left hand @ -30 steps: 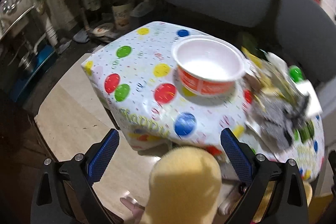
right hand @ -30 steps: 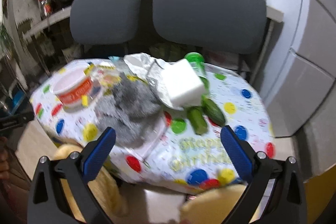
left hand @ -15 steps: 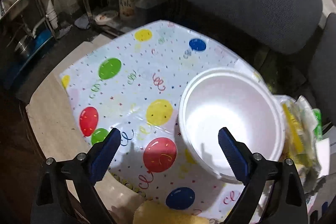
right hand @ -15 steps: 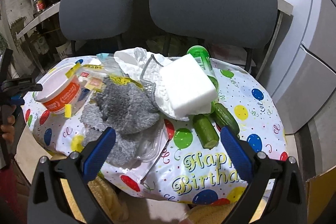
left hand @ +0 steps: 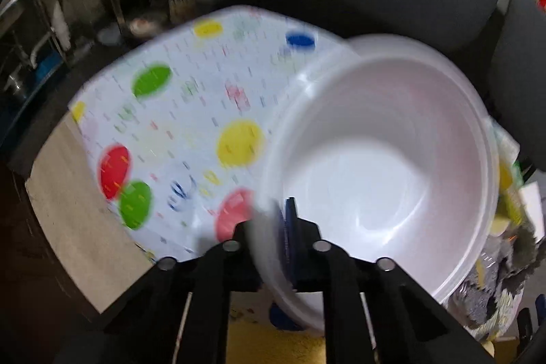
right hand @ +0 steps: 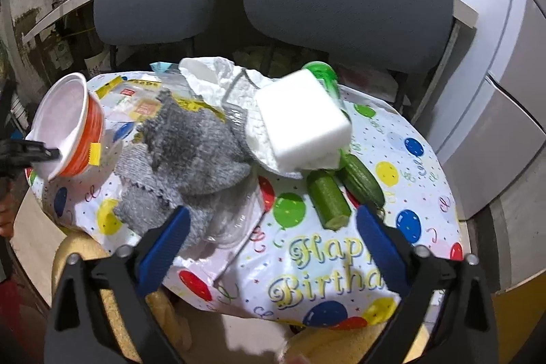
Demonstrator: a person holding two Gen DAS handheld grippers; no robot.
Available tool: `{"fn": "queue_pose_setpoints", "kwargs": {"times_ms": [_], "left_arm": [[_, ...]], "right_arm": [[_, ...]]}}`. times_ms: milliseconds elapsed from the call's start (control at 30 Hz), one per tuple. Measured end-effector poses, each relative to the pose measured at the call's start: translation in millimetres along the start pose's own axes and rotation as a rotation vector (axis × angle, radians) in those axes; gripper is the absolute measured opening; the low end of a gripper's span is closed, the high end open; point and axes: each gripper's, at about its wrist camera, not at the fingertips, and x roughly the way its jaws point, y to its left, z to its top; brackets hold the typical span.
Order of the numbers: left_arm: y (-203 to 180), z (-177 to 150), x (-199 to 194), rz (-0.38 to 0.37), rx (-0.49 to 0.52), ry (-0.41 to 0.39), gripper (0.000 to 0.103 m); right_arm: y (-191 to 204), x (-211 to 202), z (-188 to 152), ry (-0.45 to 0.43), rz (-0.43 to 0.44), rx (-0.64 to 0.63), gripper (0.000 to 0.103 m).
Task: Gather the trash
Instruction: 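Grasp the white-and-orange paper bowl rim with the left gripper, then grasp the white foam block with the right gripper while the left holds the bowl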
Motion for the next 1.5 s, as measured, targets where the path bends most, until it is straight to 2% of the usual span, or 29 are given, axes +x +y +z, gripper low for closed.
{"fn": "queue_pose_setpoints", "kwargs": {"times_ms": [67,133,200,333,467,567,667,767,900,1033,1100,1233,1367,1500], "left_arm": [[7.1,0.0,-16.6,-0.014,-0.012,-0.057,0.005],[12.1,-3.5,-28.4,-0.005,-0.006,-0.091,0.005],[14.0,-5.7,-31.2,-0.022,0.004,-0.092,0.005],[7.7,-20.7,-21.7,-0.001,0.059,-0.052,0.006],[3.6,-21.8,-1.6,-0.068,0.092,0.031,0.013],[6.9,-20.8,3.6,-0.136,0.064,0.038,0.008],[17.5,-19.1,-6.4,-0.200,0.016,-0.005,0.003],[21.0,-19.1,-28.8,-0.215,0.013,-0.071,0.003],[18.6,-24.3,-58.6,-0.223,0.013,-0.105,0.003],[-14.7,-34.2,-93.8,-0.270,0.092,-0.121,0.003],[-34.7,-36.4,-99.7,-0.287,0.128,-0.115,0.003],[-78.7,-35.3,-111.0,-0.341,0.183,-0.134,0.003],[-102.5,-30.3,-107.4,-0.351,0.196,-0.134,0.003],[-123.1,-27.4,-103.2,-0.358,0.218,-0.128,0.003]], "right_arm": [[-4.7,0.3,-3.1,0.010,0.002,0.014,0.069],[-7.8,0.1,-7.9,0.013,0.019,0.024,0.059],[-9.2,-1.2,-11.8,0.005,0.040,0.028,0.055],[-16.5,-3.0,-15.0,-0.001,0.055,0.061,0.055],[-22.9,-3.5,-14.7,0.001,0.060,0.088,0.055],[-24.5,-4.6,-14.7,-0.005,0.061,0.101,0.055],[-25.3,-5.5,-14.4,-0.013,0.064,0.103,0.055],[-27.8,-6.2,-12.7,-0.023,0.068,0.114,0.055],[-34.3,-6.0,-9.8,-0.034,0.063,0.131,0.056],[-48.2,-8.2,-7.3,-0.058,0.044,0.149,0.071],[-57.3,-8.8,-3.1,-0.074,0.039,0.159,0.073],[-70.9,1.5,8.1,-0.094,0.068,0.182,0.074],[-82.1,30.7,20.0,-0.093,0.123,0.223,0.068],[-90.4,56.9,30.8,-0.087,0.196,0.298,0.068]]}}
